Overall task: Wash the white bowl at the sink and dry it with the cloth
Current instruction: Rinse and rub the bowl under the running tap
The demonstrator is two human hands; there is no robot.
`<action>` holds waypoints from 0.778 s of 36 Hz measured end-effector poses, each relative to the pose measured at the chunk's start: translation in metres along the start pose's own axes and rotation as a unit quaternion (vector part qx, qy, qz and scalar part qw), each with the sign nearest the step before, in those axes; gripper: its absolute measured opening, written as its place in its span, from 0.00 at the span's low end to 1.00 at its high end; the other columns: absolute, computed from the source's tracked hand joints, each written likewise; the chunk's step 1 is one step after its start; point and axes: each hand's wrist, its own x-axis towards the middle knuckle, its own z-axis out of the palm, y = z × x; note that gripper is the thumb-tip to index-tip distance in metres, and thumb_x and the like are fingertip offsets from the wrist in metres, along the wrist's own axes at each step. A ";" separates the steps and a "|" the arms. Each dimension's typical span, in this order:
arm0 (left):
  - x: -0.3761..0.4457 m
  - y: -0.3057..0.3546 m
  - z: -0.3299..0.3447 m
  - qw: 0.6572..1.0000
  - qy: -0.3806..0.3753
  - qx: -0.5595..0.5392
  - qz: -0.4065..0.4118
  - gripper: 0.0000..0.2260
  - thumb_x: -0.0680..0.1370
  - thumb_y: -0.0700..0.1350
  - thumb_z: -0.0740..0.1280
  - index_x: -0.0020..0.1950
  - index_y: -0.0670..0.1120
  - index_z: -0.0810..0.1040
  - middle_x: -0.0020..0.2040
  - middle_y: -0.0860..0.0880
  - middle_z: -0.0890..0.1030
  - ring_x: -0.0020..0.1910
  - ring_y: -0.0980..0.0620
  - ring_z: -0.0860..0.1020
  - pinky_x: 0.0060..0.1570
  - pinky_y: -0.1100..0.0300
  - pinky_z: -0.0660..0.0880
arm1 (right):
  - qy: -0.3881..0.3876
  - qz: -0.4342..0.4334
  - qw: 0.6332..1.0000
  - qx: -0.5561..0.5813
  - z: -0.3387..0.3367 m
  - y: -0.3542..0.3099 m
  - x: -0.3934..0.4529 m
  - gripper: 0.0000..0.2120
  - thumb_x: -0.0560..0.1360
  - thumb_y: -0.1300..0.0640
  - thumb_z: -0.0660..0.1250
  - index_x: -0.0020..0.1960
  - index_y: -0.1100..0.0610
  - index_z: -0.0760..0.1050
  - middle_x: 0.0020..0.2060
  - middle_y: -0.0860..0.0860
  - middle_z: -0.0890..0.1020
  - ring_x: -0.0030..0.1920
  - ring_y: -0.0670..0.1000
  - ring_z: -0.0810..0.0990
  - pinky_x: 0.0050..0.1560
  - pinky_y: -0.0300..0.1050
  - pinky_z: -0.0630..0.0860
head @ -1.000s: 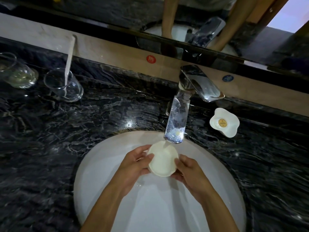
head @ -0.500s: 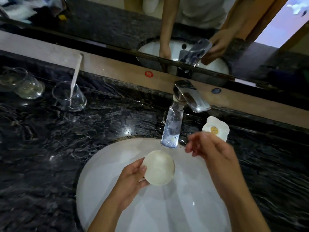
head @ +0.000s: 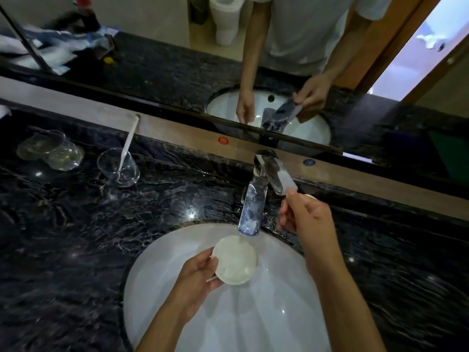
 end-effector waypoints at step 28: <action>-0.065 0.017 0.011 0.998 -0.009 0.051 0.023 0.13 0.81 0.37 0.64 0.66 0.42 0.78 0.61 0.39 0.83 0.60 0.38 0.81 0.48 0.50 0.83 | -0.215 0.295 0.931 0.004 -0.013 0.084 -0.073 0.15 0.79 0.55 0.68 0.64 0.60 0.76 0.45 0.56 0.84 0.37 0.51 0.80 0.35 0.41 0.73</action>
